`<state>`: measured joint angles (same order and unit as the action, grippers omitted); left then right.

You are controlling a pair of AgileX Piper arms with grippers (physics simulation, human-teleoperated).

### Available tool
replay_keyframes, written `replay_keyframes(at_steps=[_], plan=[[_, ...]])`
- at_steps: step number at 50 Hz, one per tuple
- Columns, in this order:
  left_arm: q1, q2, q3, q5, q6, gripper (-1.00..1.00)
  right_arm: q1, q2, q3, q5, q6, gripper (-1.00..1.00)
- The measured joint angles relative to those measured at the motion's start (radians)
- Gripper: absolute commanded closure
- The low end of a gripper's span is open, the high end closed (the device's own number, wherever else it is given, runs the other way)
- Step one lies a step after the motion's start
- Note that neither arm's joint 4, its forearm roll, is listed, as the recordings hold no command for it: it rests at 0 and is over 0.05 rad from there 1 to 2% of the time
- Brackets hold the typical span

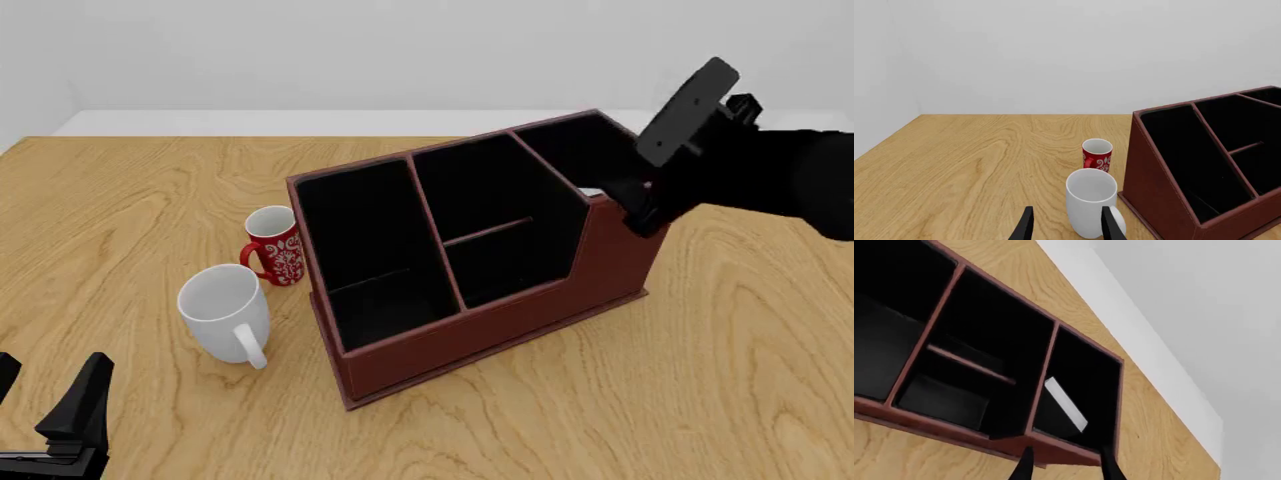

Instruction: Pick up the book and place it in the right compartment of the caddy.

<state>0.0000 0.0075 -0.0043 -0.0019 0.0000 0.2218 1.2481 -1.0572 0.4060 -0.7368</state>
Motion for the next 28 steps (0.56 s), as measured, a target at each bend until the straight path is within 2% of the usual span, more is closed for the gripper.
replay_keyframes(at_steps=[12,28], plan=[[0.000,0.000,0.000,0.000,0.000,-1.00,0.022,-0.192,0.221,-0.198,0.059,-1.00],[0.000,0.000,0.000,0.000,0.000,-1.00,0.007,-0.502,0.526,-0.439,0.200,-1.00]])
